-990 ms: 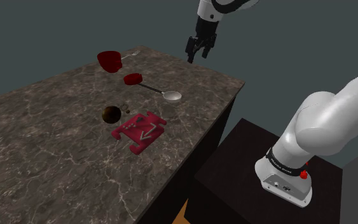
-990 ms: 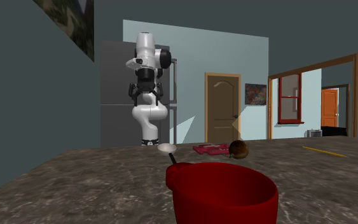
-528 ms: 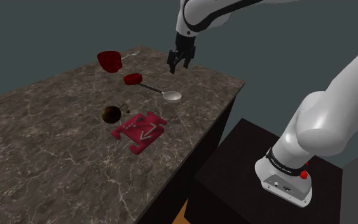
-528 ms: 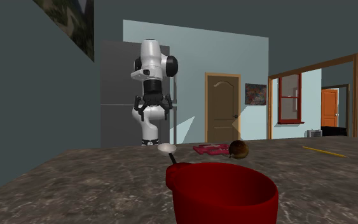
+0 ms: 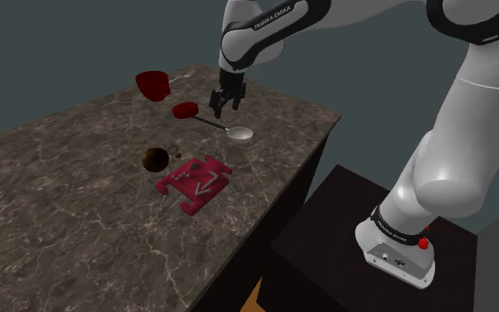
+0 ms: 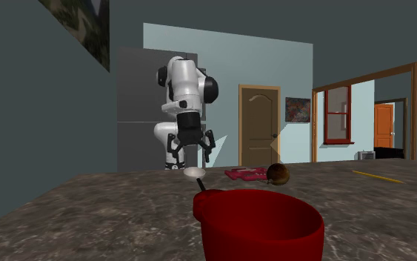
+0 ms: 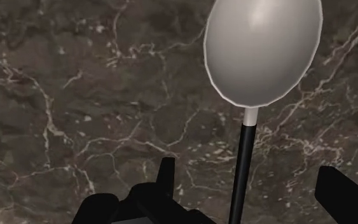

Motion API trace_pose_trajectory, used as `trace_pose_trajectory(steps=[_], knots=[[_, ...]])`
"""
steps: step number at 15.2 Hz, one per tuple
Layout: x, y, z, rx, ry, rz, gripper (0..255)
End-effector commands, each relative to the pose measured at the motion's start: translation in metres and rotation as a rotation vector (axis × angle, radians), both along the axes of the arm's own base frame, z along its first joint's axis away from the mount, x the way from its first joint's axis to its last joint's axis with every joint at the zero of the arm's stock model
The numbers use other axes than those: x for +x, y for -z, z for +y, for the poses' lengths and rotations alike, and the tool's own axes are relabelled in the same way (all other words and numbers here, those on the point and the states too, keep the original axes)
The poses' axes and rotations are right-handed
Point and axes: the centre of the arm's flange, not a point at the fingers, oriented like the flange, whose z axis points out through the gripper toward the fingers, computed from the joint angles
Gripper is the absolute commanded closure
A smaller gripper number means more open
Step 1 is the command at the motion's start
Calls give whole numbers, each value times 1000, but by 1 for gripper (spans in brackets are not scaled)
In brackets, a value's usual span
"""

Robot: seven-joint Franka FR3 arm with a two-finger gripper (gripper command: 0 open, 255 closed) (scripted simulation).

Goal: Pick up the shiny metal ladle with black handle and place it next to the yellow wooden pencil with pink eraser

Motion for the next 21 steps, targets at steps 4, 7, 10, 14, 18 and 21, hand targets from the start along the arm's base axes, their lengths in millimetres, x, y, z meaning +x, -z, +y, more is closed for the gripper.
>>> trace_pose_trajectory(steps=[4,7,10,14,18,21], knots=[[30,27,16,13,-30,5,0],[31,42,17,13,-30,5,0],[33,61,19,13,-30,5,0],[33,61,19,13,-30,5,0],[33,61,19,13,-30,6,0],[33,61,19,13,-30,6,255]])
